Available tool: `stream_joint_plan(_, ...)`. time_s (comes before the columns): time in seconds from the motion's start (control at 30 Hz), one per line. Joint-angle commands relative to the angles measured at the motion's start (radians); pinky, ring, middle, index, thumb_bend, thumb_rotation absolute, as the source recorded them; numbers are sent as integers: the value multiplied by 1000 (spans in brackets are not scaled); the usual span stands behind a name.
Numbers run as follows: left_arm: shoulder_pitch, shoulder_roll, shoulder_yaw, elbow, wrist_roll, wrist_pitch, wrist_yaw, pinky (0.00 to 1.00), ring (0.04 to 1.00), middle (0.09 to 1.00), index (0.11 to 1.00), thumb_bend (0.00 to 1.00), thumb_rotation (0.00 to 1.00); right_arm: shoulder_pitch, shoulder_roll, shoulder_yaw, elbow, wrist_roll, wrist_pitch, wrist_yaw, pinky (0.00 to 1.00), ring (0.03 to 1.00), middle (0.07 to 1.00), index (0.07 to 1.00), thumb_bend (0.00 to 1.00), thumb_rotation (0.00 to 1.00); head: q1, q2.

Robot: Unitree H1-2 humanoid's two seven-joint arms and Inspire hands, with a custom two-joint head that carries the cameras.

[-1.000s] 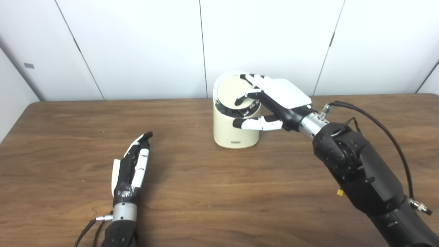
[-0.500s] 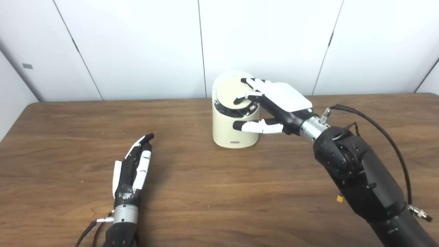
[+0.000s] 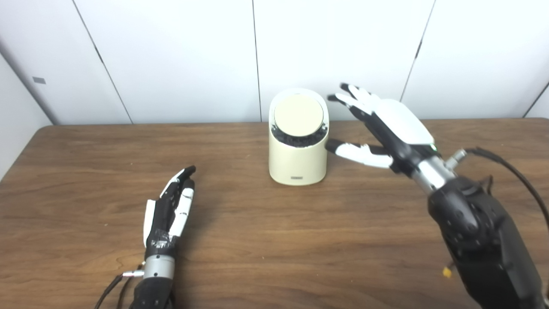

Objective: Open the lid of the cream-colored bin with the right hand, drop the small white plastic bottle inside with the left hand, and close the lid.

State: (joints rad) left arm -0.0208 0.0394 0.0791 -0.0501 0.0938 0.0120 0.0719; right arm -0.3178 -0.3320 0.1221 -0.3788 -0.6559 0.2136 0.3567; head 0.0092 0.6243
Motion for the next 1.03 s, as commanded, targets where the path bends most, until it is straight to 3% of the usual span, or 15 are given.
stream_joint_plan(0.0, 12, 3, 4, -15, -20, 33, -8, 945, 917, 898, 848, 413, 748, 22, 19, -53, -44, 61, 10, -50, 960, 1000, 1000, 922, 503, 954, -3, 3)
stream_joint_plan(0.27, 18, 28, 19, -98, -97, 90, -53, 941, 931, 919, 892, 510, 753, 211, 64, -167, 33, 245, -41, -146, 921, 966, 976, 965, 521, 1000, -11, 11)
stream_joint_plan(0.37, 35, 41, 21, -133, -139, 87, -84, 968, 965, 960, 948, 451, 776, 246, 108, -211, 95, 381, -78, -172, 946, 968, 977, 981, 546, 1000, -8, 16)
stream_joint_plan(0.47, 57, 39, 32, -159, -198, 73, -101, 997, 989, 994, 988, 404, 883, 257, 156, -247, 139, 511, -92, -187, 977, 995, 991, 989, 610, 1000, -7, 17)
stream_joint_plan(0.57, 88, 26, 50, -194, -262, 57, -108, 1000, 999, 1000, 999, 445, 975, 271, 199, -276, 156, 627, -86, -196, 998, 1000, 997, 997, 592, 1000, -3, 25)
stream_joint_plan(0.73, 139, 7, 72, -184, -300, -41, -119, 1000, 1000, 1000, 1000, 469, 1000, 307, 210, -279, 189, 703, -157, -198, 1000, 1000, 1000, 1000, 594, 1000, -11, 30)
stream_joint_plan(1.0, 185, 11, 73, -186, -274, -78, -113, 1000, 1000, 1000, 1000, 475, 1000, 355, 233, -262, 169, 754, -177, -213, 1000, 1000, 1000, 1000, 617, 1000, -2, 38)
